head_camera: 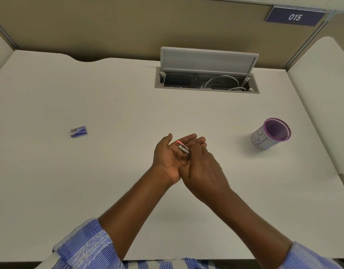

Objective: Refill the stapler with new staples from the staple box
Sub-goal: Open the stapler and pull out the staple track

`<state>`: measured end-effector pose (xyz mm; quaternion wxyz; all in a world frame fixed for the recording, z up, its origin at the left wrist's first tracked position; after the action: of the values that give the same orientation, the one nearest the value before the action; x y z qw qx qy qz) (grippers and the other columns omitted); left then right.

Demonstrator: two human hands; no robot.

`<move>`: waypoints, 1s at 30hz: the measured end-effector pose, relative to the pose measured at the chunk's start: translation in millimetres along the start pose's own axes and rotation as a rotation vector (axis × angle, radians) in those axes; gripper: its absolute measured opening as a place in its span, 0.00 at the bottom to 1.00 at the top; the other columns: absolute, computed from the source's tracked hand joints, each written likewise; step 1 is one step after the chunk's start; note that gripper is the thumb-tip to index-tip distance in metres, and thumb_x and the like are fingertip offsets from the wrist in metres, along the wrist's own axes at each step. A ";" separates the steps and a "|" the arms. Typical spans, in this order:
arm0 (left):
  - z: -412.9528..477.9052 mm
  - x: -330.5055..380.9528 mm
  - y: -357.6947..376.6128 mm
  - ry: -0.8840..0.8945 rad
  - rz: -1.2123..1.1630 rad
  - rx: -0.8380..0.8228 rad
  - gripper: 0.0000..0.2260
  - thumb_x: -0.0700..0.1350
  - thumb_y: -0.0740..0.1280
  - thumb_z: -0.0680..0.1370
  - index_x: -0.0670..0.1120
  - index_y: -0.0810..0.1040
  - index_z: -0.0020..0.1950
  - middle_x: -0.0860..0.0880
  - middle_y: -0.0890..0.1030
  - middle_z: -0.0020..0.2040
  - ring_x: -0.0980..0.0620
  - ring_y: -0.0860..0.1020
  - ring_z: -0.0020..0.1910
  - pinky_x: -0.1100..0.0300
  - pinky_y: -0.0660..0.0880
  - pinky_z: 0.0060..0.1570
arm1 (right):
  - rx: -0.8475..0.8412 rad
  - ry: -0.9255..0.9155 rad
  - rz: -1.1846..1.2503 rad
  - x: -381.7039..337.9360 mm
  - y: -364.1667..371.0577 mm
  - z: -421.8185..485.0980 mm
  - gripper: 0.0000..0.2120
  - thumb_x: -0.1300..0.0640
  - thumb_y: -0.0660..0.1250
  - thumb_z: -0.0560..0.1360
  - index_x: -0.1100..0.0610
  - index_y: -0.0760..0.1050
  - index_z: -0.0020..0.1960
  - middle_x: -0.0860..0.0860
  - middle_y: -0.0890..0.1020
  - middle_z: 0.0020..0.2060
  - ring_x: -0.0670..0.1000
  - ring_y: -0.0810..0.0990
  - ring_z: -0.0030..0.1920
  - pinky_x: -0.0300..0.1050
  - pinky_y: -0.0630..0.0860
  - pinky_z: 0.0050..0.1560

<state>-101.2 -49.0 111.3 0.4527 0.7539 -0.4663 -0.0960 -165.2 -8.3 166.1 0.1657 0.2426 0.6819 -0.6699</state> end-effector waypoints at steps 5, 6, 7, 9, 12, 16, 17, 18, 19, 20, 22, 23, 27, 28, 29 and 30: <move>-1.0 1.3 4.4 0.022 -0.019 -0.089 0.29 0.55 0.50 0.84 0.36 0.80 0.64 0.36 0.82 0.64 0.40 0.80 0.62 0.48 0.75 0.64 | 0.048 -0.157 -0.266 -5.1 -10.8 10.2 0.16 0.51 0.58 0.75 0.61 0.72 0.57 0.58 0.76 0.48 0.59 0.75 0.42 0.47 0.65 0.33; -0.9 1.9 4.1 0.029 -0.024 -0.093 0.28 0.55 0.50 0.84 0.36 0.81 0.62 0.36 0.83 0.61 0.41 0.81 0.59 0.50 0.76 0.61 | 0.054 -0.182 -0.305 -5.2 -13.0 12.2 0.19 0.49 0.56 0.75 0.61 0.73 0.56 0.58 0.76 0.46 0.58 0.75 0.40 0.47 0.65 0.32; -0.3 2.2 3.4 0.035 -0.033 -0.093 0.28 0.55 0.51 0.84 0.37 0.84 0.59 0.38 0.85 0.56 0.43 0.82 0.55 0.52 0.79 0.57 | 0.057 -0.194 -0.327 -4.3 -15.3 14.3 0.22 0.47 0.53 0.75 0.60 0.74 0.58 0.57 0.76 0.45 0.57 0.74 0.39 0.46 0.65 0.32; 1.7 2.6 1.4 0.047 -0.049 -0.088 0.28 0.54 0.51 0.83 0.38 0.86 0.53 0.40 0.86 0.49 0.45 0.84 0.48 0.56 0.82 0.49 | 0.041 -0.210 -0.339 -4.3 -19.5 17.9 0.25 0.45 0.51 0.73 0.57 0.73 0.61 0.56 0.76 0.44 0.54 0.71 0.38 0.46 0.66 0.32; 2.9 3.5 -1.6 0.050 -0.065 -0.075 0.27 0.55 0.52 0.83 0.38 0.85 0.56 0.39 0.86 0.52 0.44 0.85 0.48 0.54 0.84 0.49 | 0.011 -0.238 -0.301 -8.3 -21.2 16.6 0.26 0.44 0.48 0.73 0.57 0.70 0.62 0.54 0.75 0.46 0.53 0.69 0.40 0.46 0.65 0.34; 3.1 5.8 -6.7 0.069 -0.033 -0.007 0.27 0.54 0.53 0.84 0.37 0.85 0.56 0.38 0.86 0.53 0.43 0.83 0.53 0.53 0.81 0.54 | 0.079 -0.211 -0.087 -10.2 -29.0 16.1 0.22 0.43 0.49 0.74 0.56 0.72 0.55 0.43 0.68 0.41 0.45 0.65 0.35 0.39 0.58 0.33; 3.4 5.8 -9.3 0.076 -0.028 0.026 0.26 0.54 0.53 0.84 0.37 0.85 0.57 0.39 0.86 0.53 0.43 0.84 0.52 0.52 0.81 0.54 | 0.101 -0.213 -0.050 -9.4 -29.6 15.9 0.18 0.46 0.51 0.75 0.55 0.72 0.53 0.40 0.67 0.38 0.43 0.65 0.33 0.36 0.56 0.32; 3.9 6.5 -11.0 0.083 -0.028 0.055 0.25 0.53 0.54 0.84 0.37 0.83 0.57 0.39 0.86 0.52 0.43 0.84 0.51 0.52 0.80 0.54 | 0.096 -0.187 -0.012 -6.8 -28.3 16.8 0.12 0.48 0.53 0.76 0.54 0.70 0.50 0.39 0.66 0.36 0.42 0.66 0.32 0.35 0.56 0.32; 4.2 7.2 -13.0 0.089 -0.020 0.083 0.24 0.53 0.54 0.84 0.37 0.82 0.57 0.39 0.87 0.50 0.43 0.85 0.48 0.51 0.80 0.52 | 0.072 -0.145 0.035 -2.6 -25.2 18.0 0.08 0.51 0.54 0.77 0.54 0.68 0.47 0.40 0.68 0.34 0.42 0.68 0.32 0.36 0.57 0.31; 4.1 7.7 -15.1 0.092 -0.001 0.115 0.23 0.52 0.54 0.85 0.37 0.82 0.55 0.39 0.87 0.46 0.43 0.85 0.45 0.51 0.80 0.49 | 0.047 -0.094 0.089 2.2 -22.0 18.6 0.07 0.53 0.56 0.79 0.55 0.67 0.44 0.42 0.70 0.33 0.44 0.69 0.31 0.38 0.59 0.30; 5.0 8.1 -20.7 0.087 0.064 0.193 0.23 0.52 0.53 0.85 0.37 0.82 0.50 0.41 0.85 0.39 0.44 0.84 0.38 0.52 0.78 0.44 | 0.012 0.036 0.220 15.5 -16.0 19.6 0.10 0.57 0.57 0.81 0.57 0.68 0.41 0.47 0.73 0.31 0.47 0.68 0.30 0.39 0.64 0.29; 4.9 7.7 -24.1 0.081 0.101 0.241 0.23 0.51 0.54 0.85 0.38 0.81 0.48 0.42 0.83 0.36 0.45 0.81 0.34 0.53 0.76 0.40 | -0.005 0.107 0.318 21.2 -13.3 18.9 0.11 0.57 0.57 0.82 0.58 0.68 0.41 0.48 0.73 0.30 0.48 0.68 0.30 0.40 0.66 0.31; 5.3 3.9 -38.4 0.025 0.225 0.348 0.19 0.51 0.58 0.83 0.45 0.73 0.34 0.49 0.66 0.24 0.52 0.62 0.21 0.61 0.59 0.26 | -0.076 0.394 0.829 39.4 4.6 9.1 0.13 0.57 0.55 0.84 0.60 0.75 0.47 0.51 0.73 0.32 0.48 0.69 0.31 0.44 0.68 0.31; 5.5 3.2 -40.5 0.016 0.252 0.341 0.20 0.51 0.59 0.83 0.46 0.71 0.32 0.50 0.64 0.23 0.53 0.60 0.20 0.62 0.57 0.25 | -0.087 0.429 0.910 41.1 7.4 6.4 0.14 0.57 0.55 0.85 0.60 0.77 0.49 0.51 0.73 0.33 0.48 0.69 0.31 0.42 0.68 0.31; 6.0 2.4 -42.4 0.012 0.281 0.331 0.21 0.51 0.59 0.83 0.46 0.70 0.31 0.51 0.62 0.22 0.53 0.58 0.20 0.63 0.55 0.24 | -0.097 0.447 0.968 42.0 9.3 4.3 0.15 0.57 0.55 0.85 0.61 0.78 0.50 0.51 0.73 0.33 0.48 0.69 0.30 0.41 0.68 0.31; 6.1 1.6 -43.2 0.010 0.314 0.321 0.21 0.51 0.59 0.83 0.46 0.70 0.30 0.51 0.62 0.22 0.54 0.57 0.19 0.63 0.55 0.23 | -0.107 0.456 1.019 42.5 10.6 2.5 0.16 0.56 0.55 0.86 0.61 0.78 0.51 0.51 0.74 0.33 0.48 0.70 0.30 0.41 0.68 0.30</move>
<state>-77.2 -47.1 74.9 0.3385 0.7349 -0.5850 0.0551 -194.8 -6.4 133.7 0.3288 0.6715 0.5300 -0.4002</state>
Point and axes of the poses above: each hand's wrist, its own z-axis towards the middle knuckle, its own y-axis out of the palm, x = y × z, the point moved 7 cm from there along z, towards the middle knuckle
